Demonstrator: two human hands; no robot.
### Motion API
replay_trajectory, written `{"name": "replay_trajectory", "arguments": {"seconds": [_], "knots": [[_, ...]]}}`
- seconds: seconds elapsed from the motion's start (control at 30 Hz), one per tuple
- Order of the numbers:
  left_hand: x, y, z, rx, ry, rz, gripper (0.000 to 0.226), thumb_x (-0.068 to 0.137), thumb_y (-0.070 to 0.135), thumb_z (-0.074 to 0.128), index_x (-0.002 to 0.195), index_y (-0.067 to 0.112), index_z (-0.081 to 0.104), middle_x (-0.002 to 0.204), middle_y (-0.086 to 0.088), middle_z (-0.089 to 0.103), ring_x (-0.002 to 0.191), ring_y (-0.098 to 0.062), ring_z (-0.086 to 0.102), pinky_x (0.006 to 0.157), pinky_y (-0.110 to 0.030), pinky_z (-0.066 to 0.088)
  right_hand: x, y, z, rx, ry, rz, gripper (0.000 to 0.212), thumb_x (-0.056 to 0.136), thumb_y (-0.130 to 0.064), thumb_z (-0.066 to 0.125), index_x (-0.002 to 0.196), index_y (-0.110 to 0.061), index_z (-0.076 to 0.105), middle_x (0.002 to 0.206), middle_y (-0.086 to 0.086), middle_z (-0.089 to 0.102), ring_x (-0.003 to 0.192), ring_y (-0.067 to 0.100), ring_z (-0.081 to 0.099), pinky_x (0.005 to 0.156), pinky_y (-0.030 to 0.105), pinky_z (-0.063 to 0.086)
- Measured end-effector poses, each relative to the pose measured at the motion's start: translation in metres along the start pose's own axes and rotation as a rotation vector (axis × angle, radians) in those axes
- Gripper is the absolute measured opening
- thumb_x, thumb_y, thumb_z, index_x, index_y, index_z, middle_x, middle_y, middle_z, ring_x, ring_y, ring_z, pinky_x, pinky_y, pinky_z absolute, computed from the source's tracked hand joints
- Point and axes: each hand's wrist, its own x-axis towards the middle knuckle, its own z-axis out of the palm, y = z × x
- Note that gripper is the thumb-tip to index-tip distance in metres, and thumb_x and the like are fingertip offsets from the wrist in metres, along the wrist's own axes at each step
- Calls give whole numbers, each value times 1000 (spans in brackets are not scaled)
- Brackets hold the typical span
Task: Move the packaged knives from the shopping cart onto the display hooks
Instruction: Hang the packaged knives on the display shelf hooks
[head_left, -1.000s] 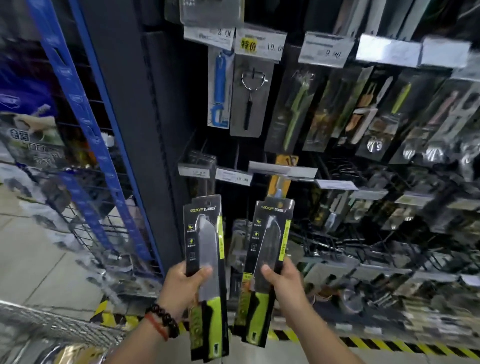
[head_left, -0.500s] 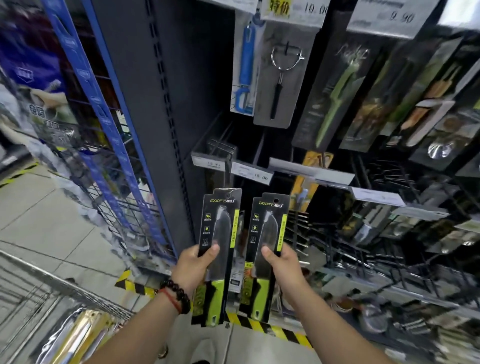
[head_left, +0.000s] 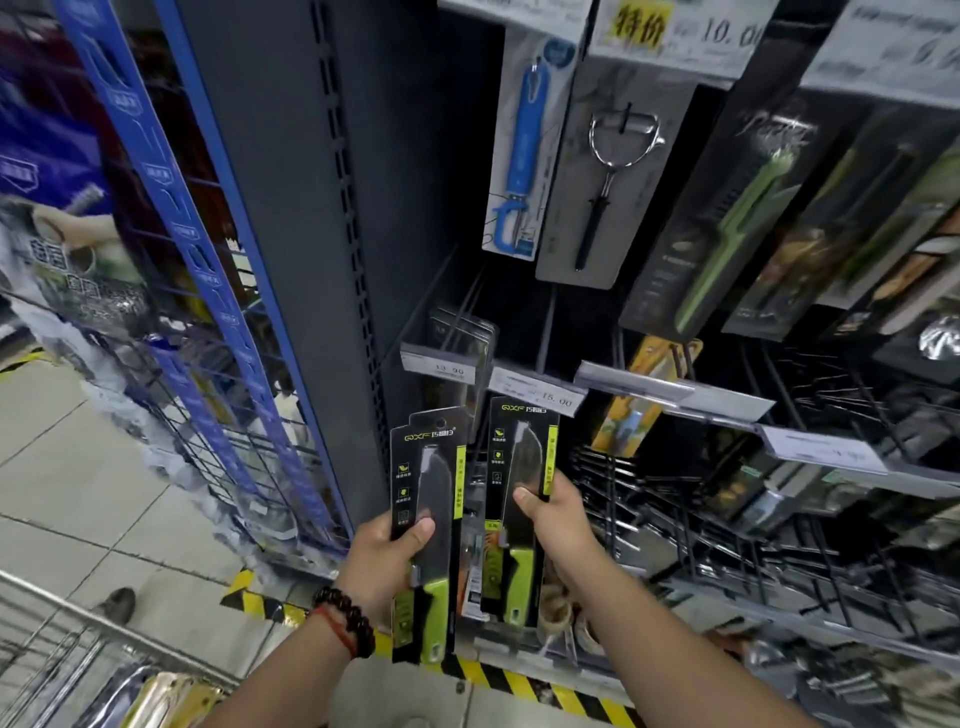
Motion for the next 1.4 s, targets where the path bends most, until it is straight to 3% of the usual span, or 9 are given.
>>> {"name": "replay_trajectory", "arguments": {"seconds": [0.13, 0.23, 0.33, 0.43, 0.67, 0.87, 1.07, 1.23, 1.4], "knots": [[9, 1, -6, 6, -19, -3, 10, 91, 19, 64, 101, 18, 67, 102, 11, 68, 98, -3, 61, 82, -23, 46, 9, -8, 7, 26, 31, -18, 11, 95, -13, 60, 102, -21, 61, 96, -7, 69, 86, 6, 65, 72, 23, 50], [12, 1, -9, 27, -34, 9, 7, 90, 18, 66, 96, 20, 69, 98, 9, 69, 92, -6, 62, 74, -21, 49, 12, -9, 12, 42, 56, -13, 13, 94, -14, 61, 105, -21, 62, 99, -6, 70, 94, 10, 65, 89, 34, 51], [15, 0, -9, 44, -45, 18, 8, 88, 16, 67, 88, 24, 70, 91, 10, 71, 93, -5, 64, 78, -23, 48, 14, -11, 17, 56, 81, -13, 15, 93, -19, 64, 107, -20, 62, 106, -4, 69, 101, 16, 64, 93, 36, 48], [17, -1, -7, 48, -54, 7, 6, 87, 17, 69, 88, 21, 72, 91, 6, 73, 92, -8, 65, 81, -26, 49, 18, -4, 22, 51, 100, -1, 42, 85, -34, 68, 123, -19, 58, 125, 3, 64, 114, 23, 62, 101, 48, 48], [18, 0, -6, 54, -103, 25, 11, 86, 20, 69, 77, 14, 71, 72, 10, 67, 74, -5, 61, 71, -25, 47, 9, -12, 21, 121, 91, -38, 14, 92, -13, 64, 103, -21, 63, 104, 2, 70, 95, 17, 68, 82, 33, 54], [15, -1, -6, 65, -125, 25, 41, 89, 15, 65, 50, 24, 60, 51, 15, 51, 56, 1, 51, 62, -22, 39, 3, -14, 25, 171, 138, -54, 16, 92, -8, 63, 92, -23, 62, 94, 3, 71, 93, 24, 68, 90, 51, 54], [14, -2, -10, 63, -139, 12, 27, 89, 18, 65, 63, 18, 57, 54, 12, 55, 60, -3, 56, 63, -21, 44, -1, -12, 28, 209, 163, -113, 15, 91, -8, 63, 98, -21, 63, 100, 5, 72, 97, 26, 68, 91, 52, 53], [18, -5, -13, 69, -143, -26, 34, 87, 21, 66, 58, 20, 49, 54, 10, 46, 59, -12, 49, 63, -29, 40, 2, -11, 24, 244, 206, -130, 15, 91, -4, 62, 96, -18, 62, 101, 13, 70, 98, 34, 66, 89, 50, 53], [17, -1, -9, 57, -119, -43, 35, 90, 15, 64, 57, 22, 55, 49, 11, 55, 59, -9, 52, 61, -28, 40, 5, -12, 24, 205, 203, -115, 17, 91, -7, 63, 93, -24, 63, 98, 7, 71, 94, 29, 67, 89, 55, 52]]}}
